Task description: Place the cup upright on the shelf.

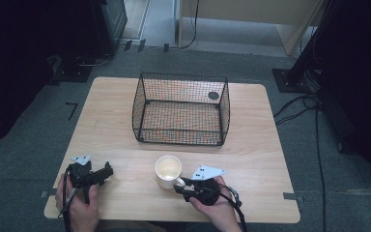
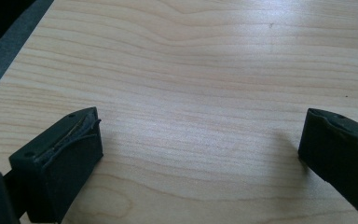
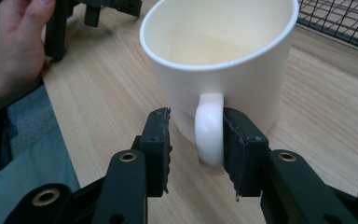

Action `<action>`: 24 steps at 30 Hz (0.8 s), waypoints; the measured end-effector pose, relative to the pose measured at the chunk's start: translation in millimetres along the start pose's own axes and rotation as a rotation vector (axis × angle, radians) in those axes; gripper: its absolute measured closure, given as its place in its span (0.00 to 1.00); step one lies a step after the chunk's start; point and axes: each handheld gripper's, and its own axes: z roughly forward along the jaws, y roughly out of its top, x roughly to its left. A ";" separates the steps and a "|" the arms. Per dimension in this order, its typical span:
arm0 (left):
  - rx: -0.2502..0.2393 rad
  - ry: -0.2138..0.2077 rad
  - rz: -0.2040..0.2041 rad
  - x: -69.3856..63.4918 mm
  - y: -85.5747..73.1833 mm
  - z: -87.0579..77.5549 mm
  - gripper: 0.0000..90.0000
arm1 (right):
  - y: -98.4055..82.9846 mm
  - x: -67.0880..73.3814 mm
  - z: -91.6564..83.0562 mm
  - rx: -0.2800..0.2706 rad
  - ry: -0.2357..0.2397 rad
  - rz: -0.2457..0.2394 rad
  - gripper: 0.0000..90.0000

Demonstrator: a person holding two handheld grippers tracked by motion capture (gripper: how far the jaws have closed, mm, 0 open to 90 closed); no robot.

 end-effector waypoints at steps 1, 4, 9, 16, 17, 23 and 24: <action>0.000 0.000 0.000 0.0 0.0 0.0 0.00 | -0.1 0.7 2.0 0.008 -0.005 -0.001 0.71; 0.000 0.001 0.000 -0.1 0.0 0.0 0.00 | -0.3 1.7 5.5 0.014 -0.011 -0.009 0.75; 0.001 0.001 0.000 0.0 0.0 0.0 0.00 | -0.2 0.8 6.8 0.013 -0.007 -0.025 0.87; -0.001 0.001 0.000 -0.1 0.0 0.0 0.00 | 4.8 8.1 4.2 0.000 -0.070 -0.094 0.89; 0.000 0.000 0.000 0.0 0.0 0.0 0.00 | 4.7 8.4 4.1 -0.004 -0.073 -0.092 0.89; 0.001 0.001 0.000 0.0 0.0 0.0 0.00 | 4.4 9.0 1.5 -0.024 -0.085 -0.095 0.90; 0.001 0.001 0.001 0.0 0.0 0.0 0.00 | 4.9 8.2 0.8 -0.027 -0.084 -0.093 0.90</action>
